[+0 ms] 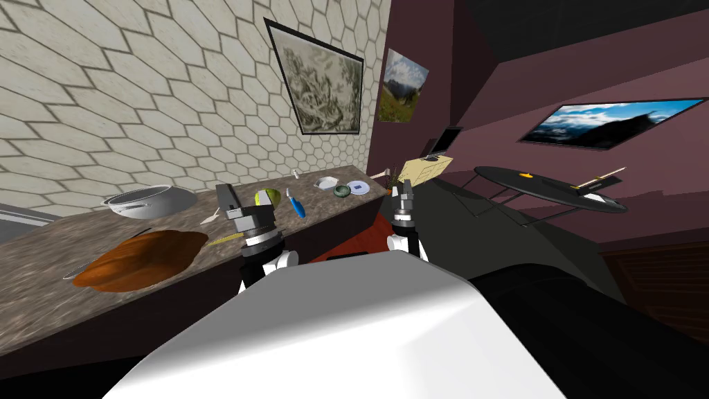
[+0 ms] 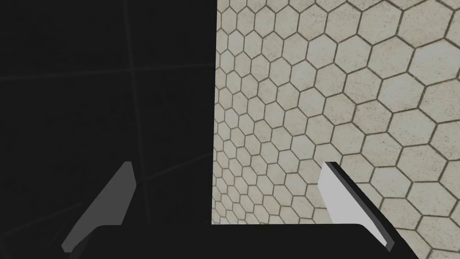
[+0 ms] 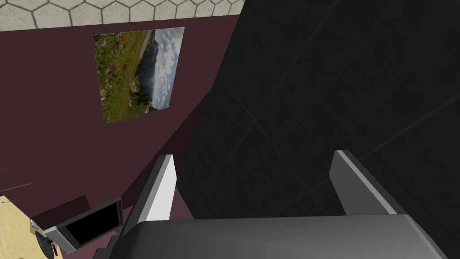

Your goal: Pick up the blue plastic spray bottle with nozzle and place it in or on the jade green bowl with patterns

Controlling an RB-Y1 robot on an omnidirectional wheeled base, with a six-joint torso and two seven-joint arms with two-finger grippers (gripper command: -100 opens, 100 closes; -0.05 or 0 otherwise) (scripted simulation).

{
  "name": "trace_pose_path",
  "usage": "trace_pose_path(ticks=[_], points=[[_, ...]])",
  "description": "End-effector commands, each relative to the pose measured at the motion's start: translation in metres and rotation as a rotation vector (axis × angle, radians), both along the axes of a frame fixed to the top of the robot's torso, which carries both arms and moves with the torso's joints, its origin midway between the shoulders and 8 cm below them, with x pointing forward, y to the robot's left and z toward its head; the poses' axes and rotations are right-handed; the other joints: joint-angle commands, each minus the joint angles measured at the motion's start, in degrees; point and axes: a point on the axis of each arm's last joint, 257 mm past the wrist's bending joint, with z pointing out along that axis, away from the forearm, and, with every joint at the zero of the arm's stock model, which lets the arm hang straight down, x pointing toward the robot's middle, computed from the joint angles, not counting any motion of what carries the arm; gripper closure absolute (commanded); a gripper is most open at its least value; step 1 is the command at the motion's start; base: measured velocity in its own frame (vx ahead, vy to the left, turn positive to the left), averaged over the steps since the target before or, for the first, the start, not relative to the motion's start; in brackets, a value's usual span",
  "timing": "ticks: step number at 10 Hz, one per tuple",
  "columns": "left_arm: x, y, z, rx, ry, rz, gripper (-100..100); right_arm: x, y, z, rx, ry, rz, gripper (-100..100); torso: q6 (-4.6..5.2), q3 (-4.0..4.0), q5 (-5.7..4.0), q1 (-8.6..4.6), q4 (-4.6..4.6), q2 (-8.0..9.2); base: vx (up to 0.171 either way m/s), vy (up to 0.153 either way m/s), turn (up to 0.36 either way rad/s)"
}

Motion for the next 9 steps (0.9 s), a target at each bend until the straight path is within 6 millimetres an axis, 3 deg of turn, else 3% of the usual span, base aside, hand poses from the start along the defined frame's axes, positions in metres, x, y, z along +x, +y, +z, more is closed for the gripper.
trace_pose_path(ticks=[1,5,9], points=[[0.003,-0.002,-0.006,0.044,0.031,-0.011,-100,0.0,0.0,0.0,0.0,0.0,0.0,0,0.0,0.0,0.0,0.0,0.0,0.0,0.01,-0.012,-0.035],[0.011,0.007,-0.039,0.16,0.171,-0.002,-100,0.0,0.0,0.0,0.0,0.0,0.0,0,0.0,-0.07,-0.03,-0.14,-0.03,-0.11,0.029,-0.039,-0.057],[0.013,0.037,-0.089,0.241,0.359,0.06,-100,0.0,0.0,0.0,0.0,0.0,0.0,0,0.01,-0.11,-0.07,-0.31,-0.04,-0.19,0.051,-0.073,-0.096]])
